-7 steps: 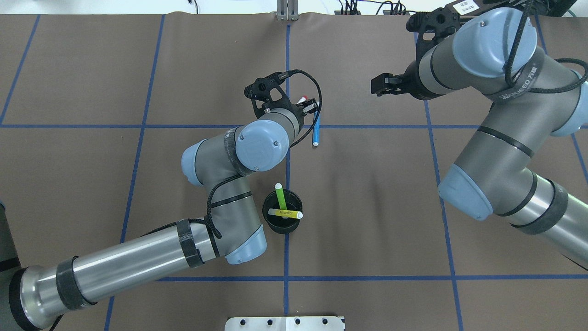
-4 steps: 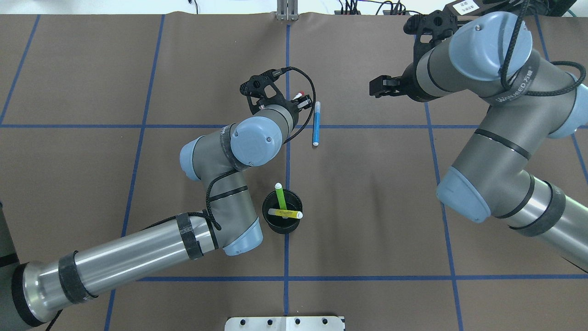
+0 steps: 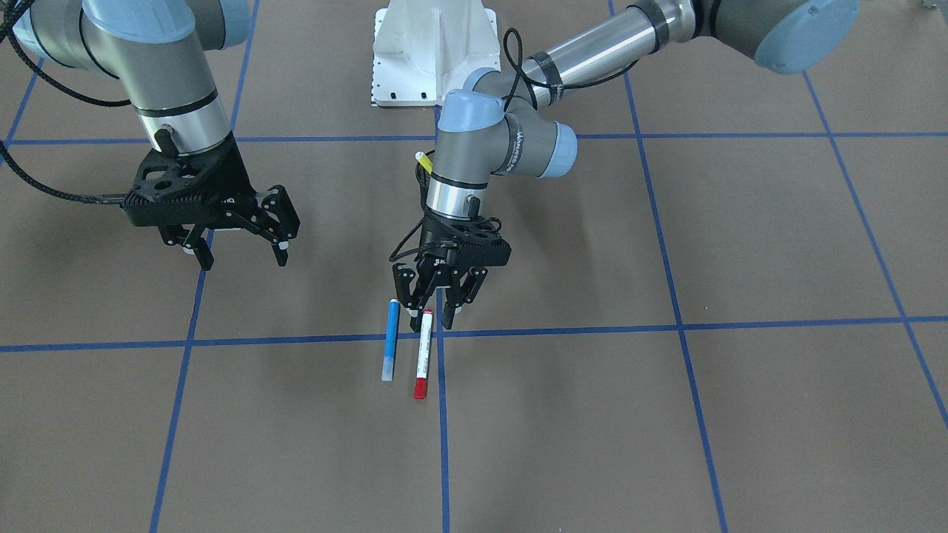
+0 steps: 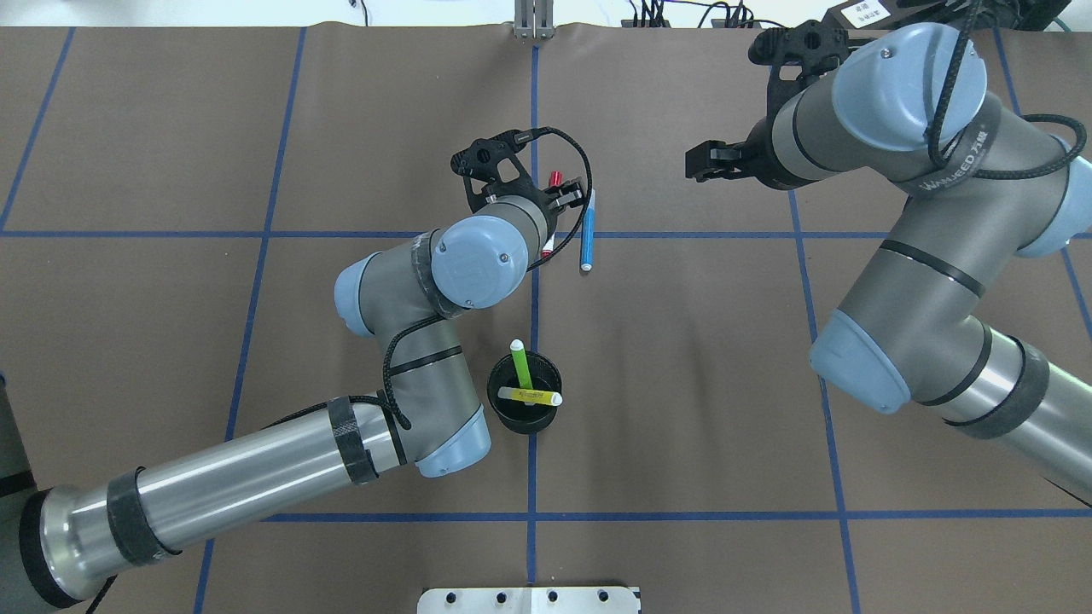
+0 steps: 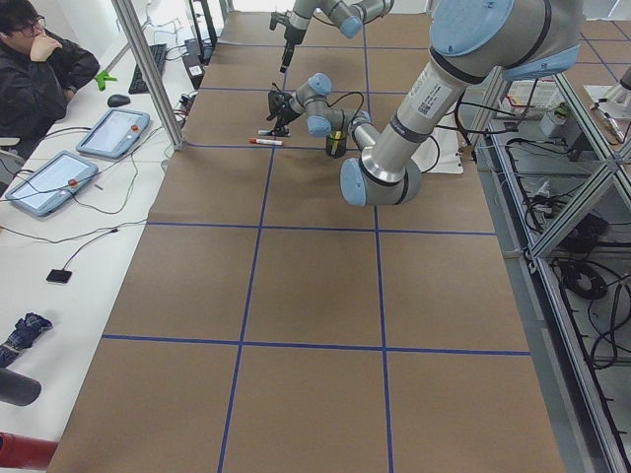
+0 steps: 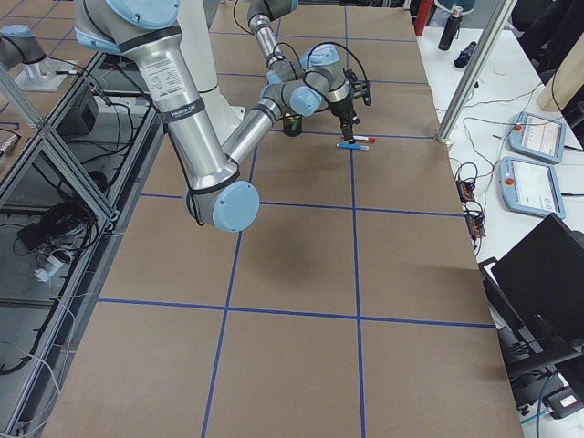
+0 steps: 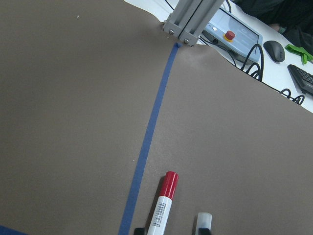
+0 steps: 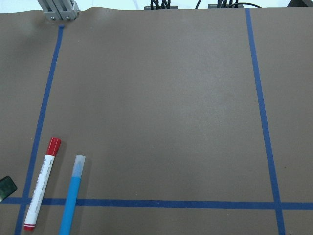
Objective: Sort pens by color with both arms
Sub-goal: 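Carry the red-capped marker beside the blue marker and lower it with the left gripper, then open and withdraw the left gripper while the right gripper moves over the cup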
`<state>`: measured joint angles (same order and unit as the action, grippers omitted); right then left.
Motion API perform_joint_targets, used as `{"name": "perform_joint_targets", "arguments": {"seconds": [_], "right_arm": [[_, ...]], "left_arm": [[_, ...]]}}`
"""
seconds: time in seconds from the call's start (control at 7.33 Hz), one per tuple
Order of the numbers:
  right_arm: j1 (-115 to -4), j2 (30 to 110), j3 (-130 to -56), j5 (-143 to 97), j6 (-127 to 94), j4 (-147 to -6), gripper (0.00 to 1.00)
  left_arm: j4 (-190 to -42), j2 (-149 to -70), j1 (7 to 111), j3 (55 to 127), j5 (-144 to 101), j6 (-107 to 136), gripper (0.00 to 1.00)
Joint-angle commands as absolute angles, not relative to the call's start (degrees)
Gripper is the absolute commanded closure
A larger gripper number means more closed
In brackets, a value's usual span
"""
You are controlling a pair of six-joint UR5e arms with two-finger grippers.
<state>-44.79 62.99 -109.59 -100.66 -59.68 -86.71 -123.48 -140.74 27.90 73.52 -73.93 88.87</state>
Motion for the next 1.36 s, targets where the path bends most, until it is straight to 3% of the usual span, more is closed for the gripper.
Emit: {"name": "perform_joint_targets", "arguments": {"seconds": [0.0, 0.27, 0.68, 1.23], "right_arm": [[-43.95, 62.76, -109.95, -98.98, -59.68, -86.14, 0.00], [-42.72, 59.87, -110.04, -98.27, -59.76, -86.04, 0.00], [-35.62, 55.30, -110.48, -94.92, -59.77, -86.04, 0.00], [-27.00, 53.70, -111.62, -95.71, -58.89, -86.31, 0.01]], "left_arm": [[-108.27, -140.54, 31.61, 85.37, -83.17, 85.80, 0.00], [-97.86, -140.01, 35.84, 91.48, -88.39, 79.84, 0.00], [-97.47, -131.59, 44.88, 95.61, -98.76, 69.46, 0.00], [-98.00, -127.88, 50.71, 95.63, -108.00, 64.96, 0.00]]}}
